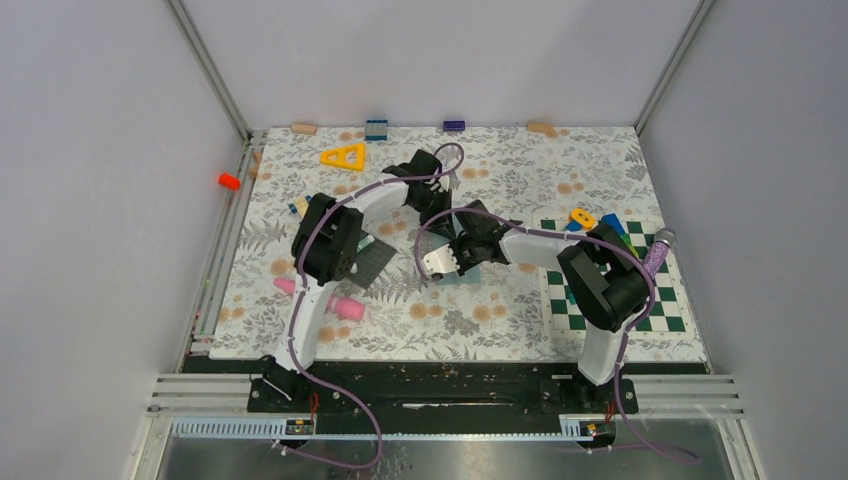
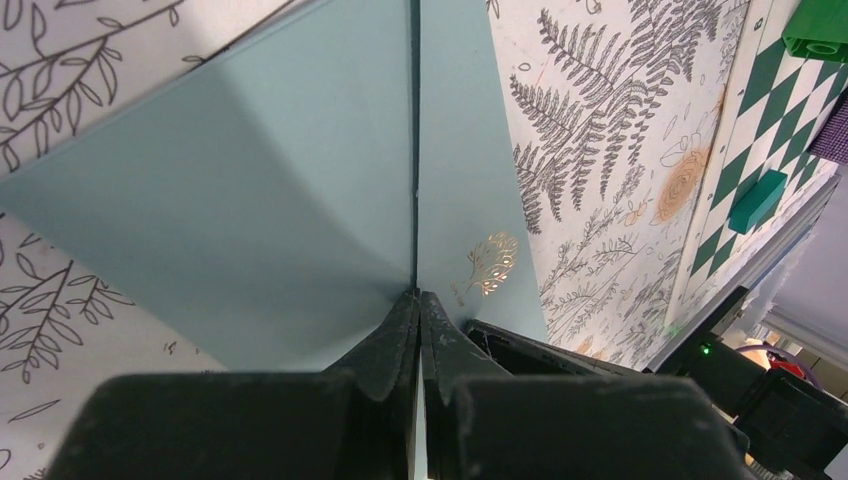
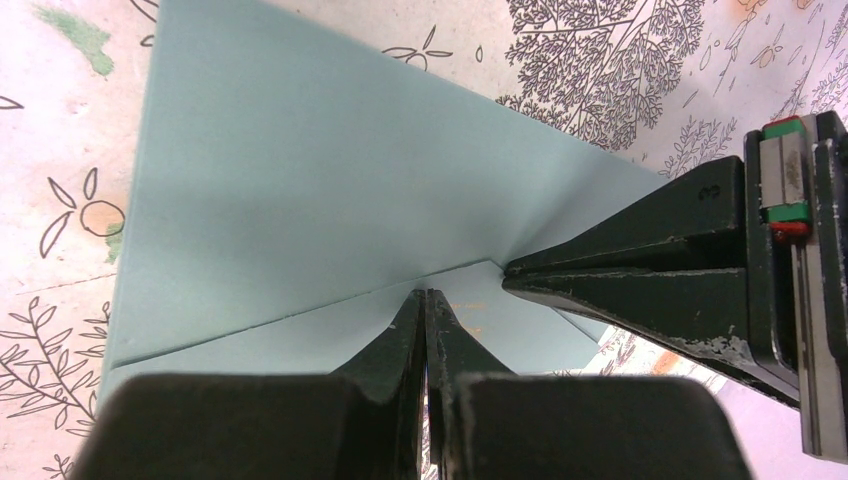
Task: Place the letter into the envelope and seal it
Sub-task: Seal the envelope flap on the envelope.
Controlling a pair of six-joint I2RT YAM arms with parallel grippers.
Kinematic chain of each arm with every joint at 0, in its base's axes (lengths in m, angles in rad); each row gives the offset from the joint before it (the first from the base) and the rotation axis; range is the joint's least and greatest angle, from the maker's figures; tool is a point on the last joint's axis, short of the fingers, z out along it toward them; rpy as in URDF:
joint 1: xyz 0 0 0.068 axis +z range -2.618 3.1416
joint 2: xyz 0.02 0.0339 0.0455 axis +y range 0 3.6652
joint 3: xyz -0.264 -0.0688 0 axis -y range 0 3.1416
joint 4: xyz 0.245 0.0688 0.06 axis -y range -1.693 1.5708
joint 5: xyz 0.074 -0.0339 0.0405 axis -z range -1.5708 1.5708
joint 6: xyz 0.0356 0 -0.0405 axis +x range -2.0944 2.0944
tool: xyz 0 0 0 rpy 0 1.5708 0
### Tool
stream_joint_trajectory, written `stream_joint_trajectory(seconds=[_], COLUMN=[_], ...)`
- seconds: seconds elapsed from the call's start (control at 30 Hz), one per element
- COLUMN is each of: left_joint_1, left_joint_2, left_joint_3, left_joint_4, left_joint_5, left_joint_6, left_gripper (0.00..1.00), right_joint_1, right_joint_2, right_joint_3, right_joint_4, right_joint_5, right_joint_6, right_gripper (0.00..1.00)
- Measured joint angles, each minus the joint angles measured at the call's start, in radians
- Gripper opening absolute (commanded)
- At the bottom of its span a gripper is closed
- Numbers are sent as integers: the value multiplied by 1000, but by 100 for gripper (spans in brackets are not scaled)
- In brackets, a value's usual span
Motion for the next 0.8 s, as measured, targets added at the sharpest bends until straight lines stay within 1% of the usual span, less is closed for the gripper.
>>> stream_joint_trajectory(seconds=[0.2,0.33,0.53,0.8], left_joint_1=[-5,-5,4,16], left_joint_2=[34,38,37,37], left_joint_3=[61,66,58,49], left_joint_4=[-26,-12,55,130], left_joint_5=[-3,-3,5,81], left_joint_6=[-8,-25,-57,-101], left_gripper=[0,0,0,0], right_joint_1=[0,0,0,0], right_joint_2=[0,0,0,0], right_joint_3=[0,-1,-2,-2], right_joint_4=[0,1,1,1], right_joint_5=[0,0,0,0], right_joint_6=[0,-5,-10,-11], right_gripper=[0,0,0,0])
